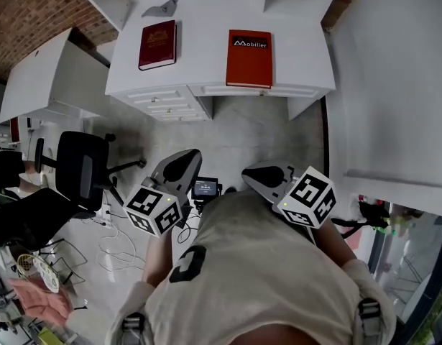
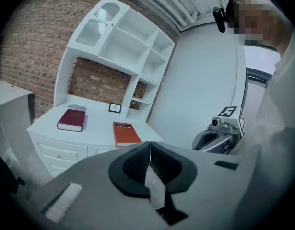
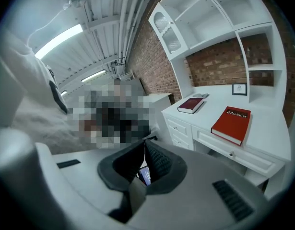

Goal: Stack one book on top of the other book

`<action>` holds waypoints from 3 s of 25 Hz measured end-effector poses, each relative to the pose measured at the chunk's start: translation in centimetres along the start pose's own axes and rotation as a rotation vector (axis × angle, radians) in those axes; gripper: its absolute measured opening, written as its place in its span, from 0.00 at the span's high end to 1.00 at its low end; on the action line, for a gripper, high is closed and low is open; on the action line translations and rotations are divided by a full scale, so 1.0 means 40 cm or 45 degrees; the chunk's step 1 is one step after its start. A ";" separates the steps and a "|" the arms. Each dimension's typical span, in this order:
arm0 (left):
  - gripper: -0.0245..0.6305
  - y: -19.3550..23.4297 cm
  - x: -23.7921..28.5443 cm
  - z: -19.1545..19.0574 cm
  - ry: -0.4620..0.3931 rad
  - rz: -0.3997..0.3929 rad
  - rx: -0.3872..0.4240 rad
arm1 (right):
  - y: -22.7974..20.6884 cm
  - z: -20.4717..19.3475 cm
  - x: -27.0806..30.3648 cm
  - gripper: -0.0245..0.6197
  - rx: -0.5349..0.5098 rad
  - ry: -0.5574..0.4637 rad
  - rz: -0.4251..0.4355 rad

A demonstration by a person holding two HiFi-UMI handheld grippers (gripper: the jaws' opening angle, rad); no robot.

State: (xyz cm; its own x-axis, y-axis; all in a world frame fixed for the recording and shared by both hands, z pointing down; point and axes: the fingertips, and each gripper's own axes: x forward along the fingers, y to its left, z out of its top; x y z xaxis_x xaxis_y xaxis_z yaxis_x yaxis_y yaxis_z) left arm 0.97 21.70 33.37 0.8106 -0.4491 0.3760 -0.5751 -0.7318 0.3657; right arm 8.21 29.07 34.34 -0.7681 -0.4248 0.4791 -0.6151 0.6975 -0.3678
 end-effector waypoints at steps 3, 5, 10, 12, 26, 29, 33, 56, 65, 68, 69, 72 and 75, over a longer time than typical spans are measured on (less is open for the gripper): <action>0.96 -0.018 0.043 0.031 0.003 0.008 0.015 | -0.046 0.022 -0.025 0.95 -0.002 -0.029 0.025; 0.96 -0.034 0.073 0.050 0.004 0.017 0.025 | -0.081 0.037 -0.049 0.95 -0.002 -0.053 0.034; 0.96 -0.073 0.167 0.090 0.004 0.034 0.030 | -0.196 0.058 -0.115 0.95 0.050 -0.102 0.046; 0.96 -0.087 0.211 0.100 0.010 0.033 0.030 | -0.243 0.064 -0.141 0.95 0.074 -0.123 0.055; 0.96 -0.119 0.358 0.153 0.093 0.135 0.019 | -0.455 0.059 -0.200 0.95 0.405 -0.221 0.176; 0.96 -0.093 0.385 0.158 0.112 0.128 0.021 | -0.498 0.065 -0.202 0.95 0.419 -0.271 0.119; 0.96 -0.075 0.431 0.189 0.095 0.053 0.093 | -0.564 0.060 -0.202 0.95 0.498 -0.326 0.029; 0.96 0.434 0.507 0.342 0.065 -0.172 -0.064 | -0.906 0.029 0.006 0.57 1.144 -0.291 -0.530; 0.96 0.581 0.493 0.309 0.096 -0.143 -0.133 | -1.009 -0.149 0.076 0.49 1.526 -0.221 -0.606; 0.96 0.610 0.484 0.295 0.113 -0.144 -0.157 | -1.024 -0.183 0.096 0.49 1.603 -0.234 -0.572; 0.96 0.617 0.484 0.291 0.118 -0.147 -0.162 | -1.026 -0.187 0.107 0.49 1.614 -0.237 -0.543; 0.96 0.637 0.490 0.280 0.142 -0.146 -0.154 | -1.036 -0.197 0.148 0.49 1.597 -0.191 -0.477; 0.96 0.633 0.486 0.277 0.159 -0.152 -0.167 | -1.043 -0.219 0.167 0.49 1.599 -0.129 -0.437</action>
State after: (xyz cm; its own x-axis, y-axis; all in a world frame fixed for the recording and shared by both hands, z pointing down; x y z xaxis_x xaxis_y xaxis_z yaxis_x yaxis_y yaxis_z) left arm 3.39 -11.25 40.51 0.8583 -0.2905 0.4230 -0.4922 -0.6992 0.5185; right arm 30.28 2.17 59.86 -0.5161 -0.5518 0.6551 -0.4843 -0.4429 -0.7545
